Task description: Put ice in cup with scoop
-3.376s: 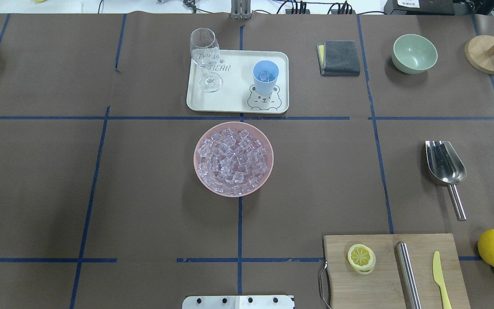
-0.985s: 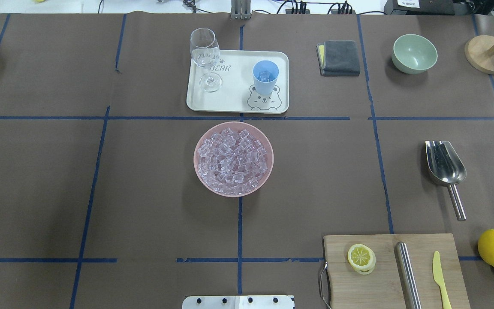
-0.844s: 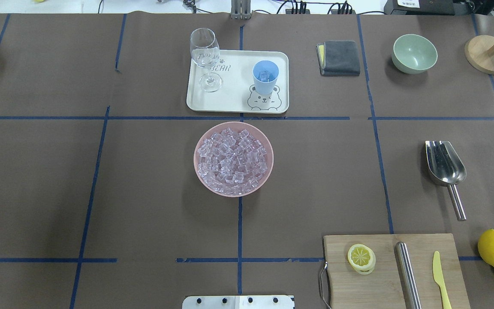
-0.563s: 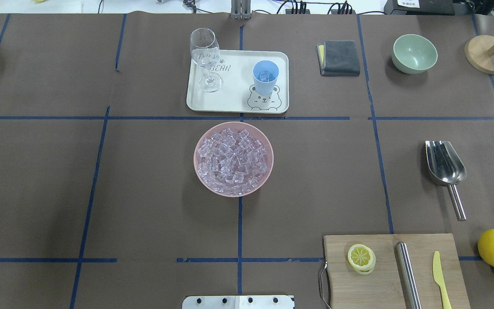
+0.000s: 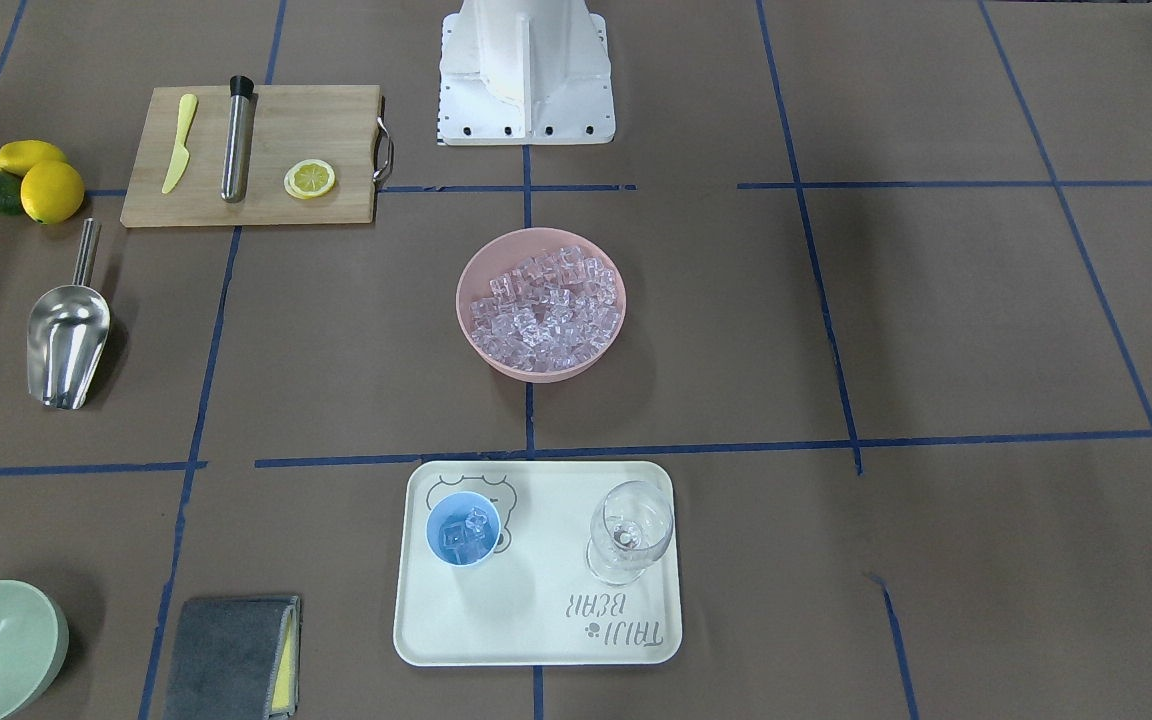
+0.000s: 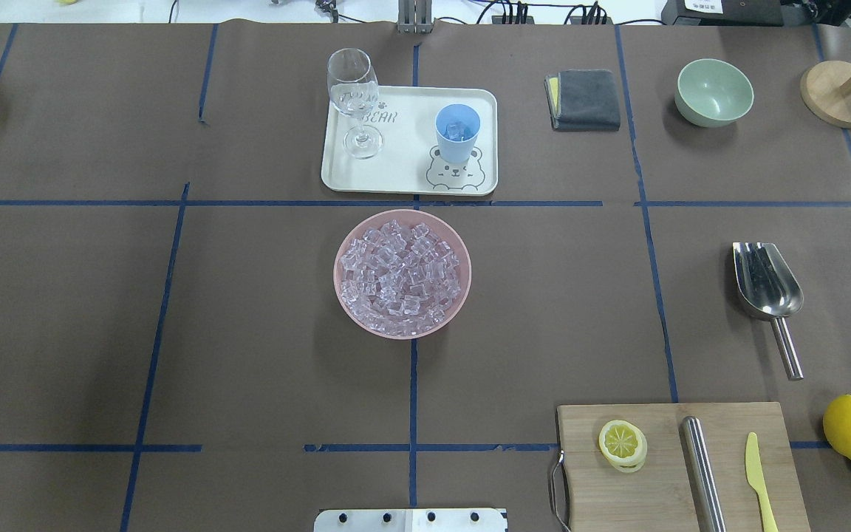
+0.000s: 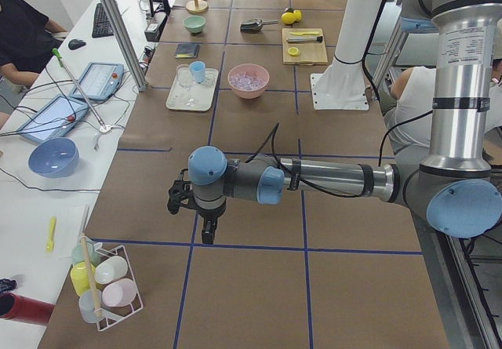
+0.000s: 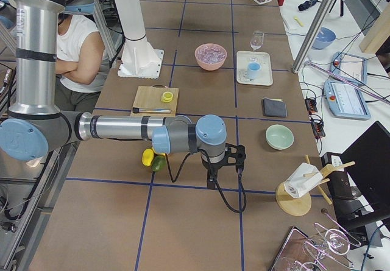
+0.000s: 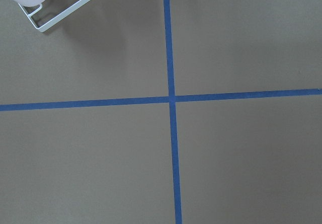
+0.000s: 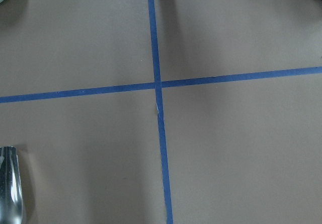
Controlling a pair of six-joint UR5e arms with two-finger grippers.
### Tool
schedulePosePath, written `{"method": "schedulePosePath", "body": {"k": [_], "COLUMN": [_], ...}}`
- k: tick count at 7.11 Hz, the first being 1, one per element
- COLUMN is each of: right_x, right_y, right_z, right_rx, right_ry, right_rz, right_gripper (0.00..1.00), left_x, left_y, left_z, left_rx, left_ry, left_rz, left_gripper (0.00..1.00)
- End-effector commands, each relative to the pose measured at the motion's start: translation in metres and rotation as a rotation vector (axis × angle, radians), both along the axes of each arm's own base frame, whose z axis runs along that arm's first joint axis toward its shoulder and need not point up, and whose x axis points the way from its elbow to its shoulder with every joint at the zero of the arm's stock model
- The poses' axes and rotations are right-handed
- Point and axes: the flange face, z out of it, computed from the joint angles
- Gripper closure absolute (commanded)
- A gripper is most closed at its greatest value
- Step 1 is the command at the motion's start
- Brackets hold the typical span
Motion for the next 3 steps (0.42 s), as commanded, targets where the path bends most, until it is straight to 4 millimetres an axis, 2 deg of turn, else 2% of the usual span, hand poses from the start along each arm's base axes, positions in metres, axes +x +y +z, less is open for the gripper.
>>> {"method": "schedulePosePath", "body": {"k": [1, 3], "right_x": [0.0006, 0.0005], "right_y": [0.0000, -0.0029], "right_z": [-0.0001, -0.0038], "right_rx": [0.000, 0.010], "right_ry": [0.000, -0.001], "right_rz": [0.001, -0.001], "right_gripper": [0.00, 0.00], "left_x": [0.0000, 0.0000], "left_y": [0.0000, -0.0001], "left_z": [-0.0001, -0.0003], "left_rx": [0.000, 0.002], "left_ry": [0.000, 0.000], "left_rz": [0.000, 0.000], "left_gripper": [0.00, 0.00]}}
